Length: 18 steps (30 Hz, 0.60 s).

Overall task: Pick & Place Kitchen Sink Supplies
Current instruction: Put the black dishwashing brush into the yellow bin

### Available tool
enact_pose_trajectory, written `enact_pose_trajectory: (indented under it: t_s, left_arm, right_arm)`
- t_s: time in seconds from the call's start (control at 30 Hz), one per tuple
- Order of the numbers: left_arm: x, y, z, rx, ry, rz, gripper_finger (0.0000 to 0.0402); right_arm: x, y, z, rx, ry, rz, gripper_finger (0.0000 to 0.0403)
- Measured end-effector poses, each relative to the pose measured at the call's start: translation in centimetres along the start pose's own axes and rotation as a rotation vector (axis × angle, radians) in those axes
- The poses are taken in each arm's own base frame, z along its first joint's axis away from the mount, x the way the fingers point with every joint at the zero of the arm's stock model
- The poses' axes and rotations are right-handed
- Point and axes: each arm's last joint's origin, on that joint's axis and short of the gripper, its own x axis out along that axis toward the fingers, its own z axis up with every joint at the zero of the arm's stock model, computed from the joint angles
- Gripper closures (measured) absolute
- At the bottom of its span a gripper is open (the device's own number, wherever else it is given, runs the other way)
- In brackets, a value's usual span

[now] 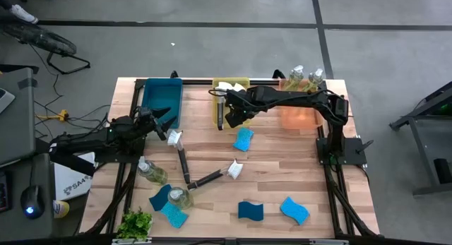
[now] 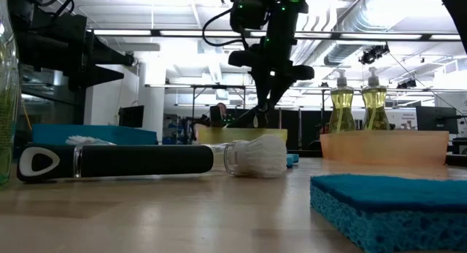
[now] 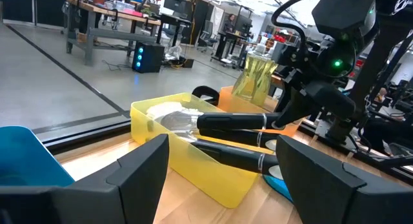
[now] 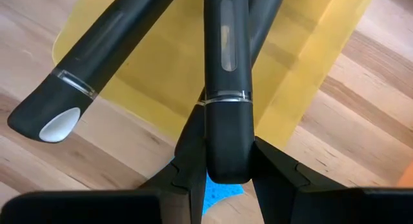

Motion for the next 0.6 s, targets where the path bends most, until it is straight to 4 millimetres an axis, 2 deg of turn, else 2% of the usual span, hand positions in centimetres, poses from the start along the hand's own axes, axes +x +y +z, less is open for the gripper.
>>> enact_pose_trajectory:
  t_s: [0.27, 0.6]
  left_arm:
    - [0.0, 0.0, 0.01, 0.0, 0.0, 0.0, 0.0121]
    - [0.0, -0.01, 0.01, 0.0, 0.0, 0.0, 0.0121]
  right_arm:
    - [0.0, 0.06, 0.03, 0.013, -0.002, 0.006, 0.0304]
    - [-0.02, 0.37, 0.13, 0.172, 0.015, 0.061, 0.0304]
